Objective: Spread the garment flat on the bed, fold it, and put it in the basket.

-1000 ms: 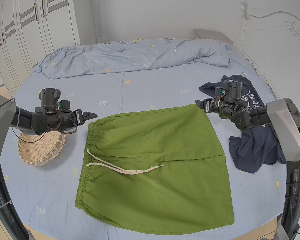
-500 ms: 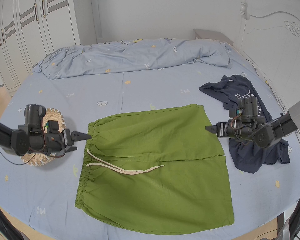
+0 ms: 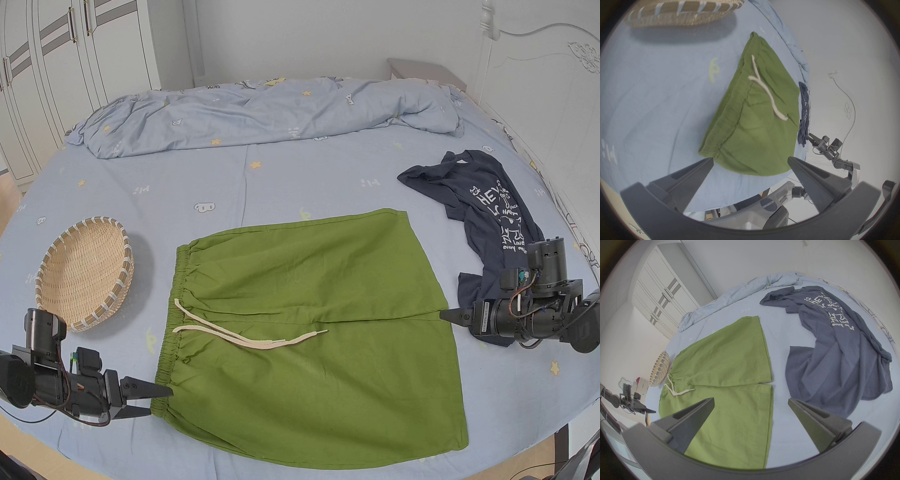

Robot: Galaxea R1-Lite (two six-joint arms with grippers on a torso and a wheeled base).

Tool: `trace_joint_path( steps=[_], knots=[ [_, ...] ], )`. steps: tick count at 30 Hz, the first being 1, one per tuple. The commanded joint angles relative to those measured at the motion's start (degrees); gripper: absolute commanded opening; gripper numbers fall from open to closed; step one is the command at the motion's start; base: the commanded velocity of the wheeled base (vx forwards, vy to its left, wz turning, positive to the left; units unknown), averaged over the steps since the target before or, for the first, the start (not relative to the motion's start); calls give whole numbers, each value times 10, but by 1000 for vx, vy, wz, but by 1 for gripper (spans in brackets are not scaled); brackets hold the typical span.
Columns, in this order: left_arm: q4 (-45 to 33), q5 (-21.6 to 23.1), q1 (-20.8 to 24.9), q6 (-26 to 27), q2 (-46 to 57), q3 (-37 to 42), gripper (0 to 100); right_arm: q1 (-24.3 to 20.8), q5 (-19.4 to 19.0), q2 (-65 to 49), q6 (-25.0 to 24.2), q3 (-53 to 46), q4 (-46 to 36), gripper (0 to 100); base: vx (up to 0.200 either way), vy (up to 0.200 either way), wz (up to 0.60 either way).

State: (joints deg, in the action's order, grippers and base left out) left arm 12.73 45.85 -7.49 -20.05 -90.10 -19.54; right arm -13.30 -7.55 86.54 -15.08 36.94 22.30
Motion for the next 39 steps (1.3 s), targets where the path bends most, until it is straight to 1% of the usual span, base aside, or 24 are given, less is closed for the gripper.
trace_joint_path(
  steps=[1, 3, 4, 5, 6, 8, 13, 17, 19, 21, 22, 28, 33, 34, 39],
  knots=[
    [0, 6, -14, 28, -29, 26, 100, 4, -4, -52, -5, -24, -1, 100, 0, 0, 0],
    [0, 6, -15, 28, -30, 26, 100, 4, -4, -52, -5, -24, -1, 100, 0, 0, 0],
    [3, 5, -20, 38, -53, 26, 100, 2, -4, -53, -5, -25, -1, 100, 0, 0, 0],
    [3, 5, -20, 38, -53, 26, 100, 2, -4, -53, -5, -25, -1, 100, 0, 0, 0],
    [4, 5, -30, 50, -72, 25, 100, -1, -4, -52, -5, -27, -1, 100, 0, 0, 0],
    [5, 3, -31, 61, -90, 24, 100, -1, -4, -52, -5, -27, -1, 100, 0, 0, 0],
    [5, 2, -31, 62, -110, 19, 100, -1, -4, -52, -5, -27, 0, 100, 0, 0, 0],
    [27, 6, -28, 61, -124, 13, 100, -2, -4, -52, -5, -28, 0, 100, 0, 0, 0],
    [68, 8, -22, 58, -140, 12, 100, -2, -4, -52, -5, -28, 0, 100, 0, 0, 0],
    [81, 9, -19, 57, -144, 12, 100, -2, -4, -52, -5, -29, 0, 100, 0, 0, 0],
    [99, 14, -10, 56, -151, 12, 100, -2, -4, -52, -5, -30, 0, 100, 0, 0, 0],
    [119, 17, 5, 55, -169, 4, 100, -2, -2, -52, -5, -32, 1, 100, 0, 0, 0],
    [119, 16, -1, 55, -171, -1, 100, -2, -2, -52, -5, -32, 1, 100, 0, 0, 0],
    [120, 16, -2, 55, -170, -2, 0, -2, -2, -52, -6, -32, 1, 100, 0, 0, 0],
    [119, 16, -12, 55, -163, 1, 0, -2, -2, -53, -6, -32, 1, 100, 0, 0, 0]
  ],
)
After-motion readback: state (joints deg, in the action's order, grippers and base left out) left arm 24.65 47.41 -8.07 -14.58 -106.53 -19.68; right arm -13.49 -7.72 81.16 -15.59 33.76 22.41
